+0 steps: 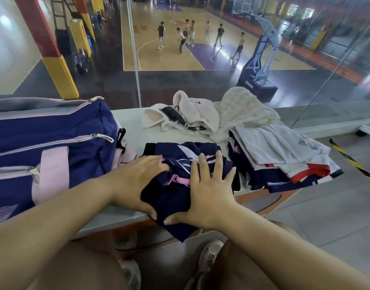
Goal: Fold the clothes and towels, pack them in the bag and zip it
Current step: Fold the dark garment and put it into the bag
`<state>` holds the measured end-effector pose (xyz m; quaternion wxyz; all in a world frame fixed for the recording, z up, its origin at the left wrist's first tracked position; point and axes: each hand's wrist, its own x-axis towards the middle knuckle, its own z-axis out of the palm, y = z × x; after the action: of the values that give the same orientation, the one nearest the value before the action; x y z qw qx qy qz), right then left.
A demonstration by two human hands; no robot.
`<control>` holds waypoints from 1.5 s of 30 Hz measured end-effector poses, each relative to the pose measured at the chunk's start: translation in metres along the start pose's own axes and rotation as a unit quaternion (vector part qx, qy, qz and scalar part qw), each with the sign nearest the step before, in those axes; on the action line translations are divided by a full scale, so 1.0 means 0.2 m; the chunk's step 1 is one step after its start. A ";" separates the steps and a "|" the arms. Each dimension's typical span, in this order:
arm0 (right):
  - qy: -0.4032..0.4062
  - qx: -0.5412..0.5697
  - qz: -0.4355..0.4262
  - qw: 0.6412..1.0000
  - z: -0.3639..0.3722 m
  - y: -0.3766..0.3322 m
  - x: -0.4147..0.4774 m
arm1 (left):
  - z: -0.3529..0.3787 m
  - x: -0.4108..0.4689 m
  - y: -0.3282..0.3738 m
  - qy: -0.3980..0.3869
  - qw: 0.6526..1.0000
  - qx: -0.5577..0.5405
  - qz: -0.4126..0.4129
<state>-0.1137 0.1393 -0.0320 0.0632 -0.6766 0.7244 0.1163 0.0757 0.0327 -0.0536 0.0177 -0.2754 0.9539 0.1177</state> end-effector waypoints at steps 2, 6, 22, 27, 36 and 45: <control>0.013 -0.032 0.005 0.999 0.04 -0.01 0.02 | 0.04 0.01 0.02 0.024 1.000 0.008 -0.012; 0.037 -0.042 -0.019 0.998 0.05 0.02 0.05 | 0.07 0.00 0.06 0.097 0.995 0.020 -0.007; 0.075 0.064 -0.098 0.990 -0.18 0.30 0.22 | 0.11 0.19 0.15 0.221 0.972 0.066 -0.041; 0.074 0.061 -0.088 0.992 -0.14 0.29 0.25 | 0.05 0.29 0.15 0.212 0.966 0.113 -0.094; 0.117 0.025 -0.034 0.992 0.02 0.17 0.22 | 0.01 0.34 0.08 0.211 0.976 0.042 -0.039; 0.304 0.041 -0.107 0.946 0.12 0.24 0.33 | -0.05 0.26 0.11 0.163 0.982 -0.072 -0.065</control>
<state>-0.1686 0.0853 -0.0683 -0.1203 -0.7500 0.6367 -0.1327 0.0203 0.0219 -0.0436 -0.1505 -0.3526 0.9132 0.1384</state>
